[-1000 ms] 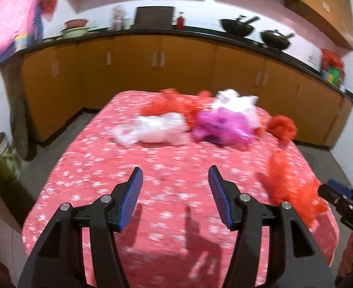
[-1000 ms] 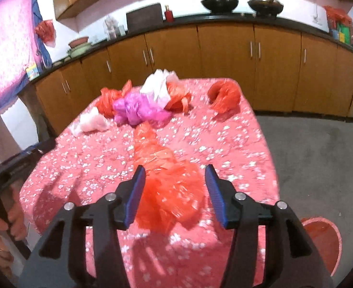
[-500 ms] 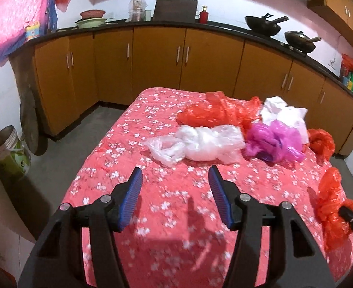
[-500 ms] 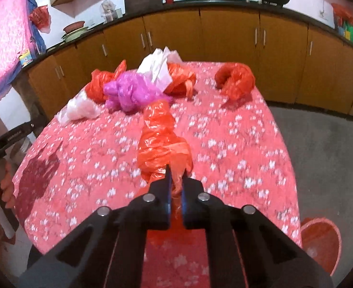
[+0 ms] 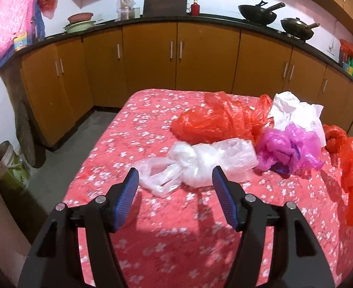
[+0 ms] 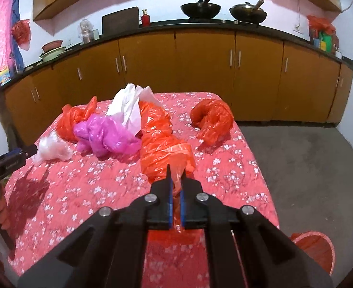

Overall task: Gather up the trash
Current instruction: 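Grasp the red bag with the right tool while the left tool grasps the white bag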

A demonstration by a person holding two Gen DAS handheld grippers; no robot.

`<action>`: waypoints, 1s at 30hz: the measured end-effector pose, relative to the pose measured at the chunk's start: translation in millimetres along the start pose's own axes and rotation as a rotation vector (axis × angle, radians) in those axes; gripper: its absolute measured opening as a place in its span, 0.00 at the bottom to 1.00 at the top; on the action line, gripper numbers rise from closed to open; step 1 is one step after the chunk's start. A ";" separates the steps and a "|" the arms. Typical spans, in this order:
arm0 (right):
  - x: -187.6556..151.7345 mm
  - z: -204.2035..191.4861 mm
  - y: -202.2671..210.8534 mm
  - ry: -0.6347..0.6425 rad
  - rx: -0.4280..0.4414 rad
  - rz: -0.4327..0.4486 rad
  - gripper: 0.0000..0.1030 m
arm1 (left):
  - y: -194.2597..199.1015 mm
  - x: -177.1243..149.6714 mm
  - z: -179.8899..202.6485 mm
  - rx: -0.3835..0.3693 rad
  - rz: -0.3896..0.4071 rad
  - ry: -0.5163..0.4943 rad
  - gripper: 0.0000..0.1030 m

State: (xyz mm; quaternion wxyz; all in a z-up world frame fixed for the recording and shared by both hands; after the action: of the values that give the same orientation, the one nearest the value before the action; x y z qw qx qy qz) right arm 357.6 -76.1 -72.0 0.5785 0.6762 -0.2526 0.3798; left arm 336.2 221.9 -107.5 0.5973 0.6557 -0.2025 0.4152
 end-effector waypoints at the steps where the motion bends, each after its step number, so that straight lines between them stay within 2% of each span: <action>1: -0.4 -0.2 -1.4 0.000 0.000 -0.002 0.06 | -1.0 0.7 3.7 -0.013 0.001 -0.001 0.62; 5: -6.9 -3.5 -6.8 0.024 -0.015 -0.010 0.06 | -4.2 4.5 15.7 -0.032 0.013 -0.015 0.62; 10: -8.5 -4.1 -6.3 0.019 -0.015 -0.008 0.06 | -19.6 6.5 19.6 0.007 -0.022 -0.026 0.60; 16: -6.8 -6.9 -8.2 0.022 -0.010 -0.011 0.06 | -32.9 1.9 16.2 0.009 -0.090 -0.005 0.41; 18: -7.1 -8.3 -8.3 0.024 -0.008 -0.012 0.06 | -37.5 -0.5 13.9 0.005 -0.115 0.009 0.26; 19: -6.9 -8.6 -8.1 0.024 -0.008 -0.010 0.06 | -37.6 -0.9 13.5 0.001 -0.118 0.015 0.22; 21: -7.2 -8.7 -8.2 0.022 -0.008 -0.012 0.06 | -35.6 -0.2 11.8 -0.001 -0.106 0.025 0.14; 26: -7.1 -9.6 -5.2 0.026 -0.012 -0.005 0.06 | -21.0 3.5 12.8 0.009 -0.042 -0.001 0.10; 30: -6.4 -8.4 -1.5 0.022 -0.011 -0.001 0.06 | -5.4 6.1 12.2 -0.018 0.001 -0.007 0.09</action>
State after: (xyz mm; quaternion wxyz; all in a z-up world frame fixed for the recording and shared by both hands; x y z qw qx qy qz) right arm 353.2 -68.2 -77.7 0.5849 0.6690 -0.2480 0.3856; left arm 347.6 212.8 -105.3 0.6023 0.6515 -0.2086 0.4115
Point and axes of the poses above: each gripper's, at about its wrist camera, not at the fingertips, and y roughly against the way its jaws point, z to its right, x to its top, the point moved 8 cm from there along -y, roughly the way its jaws point, and after that the axes turned 3 degrees about -x, right-handed, at the moved point
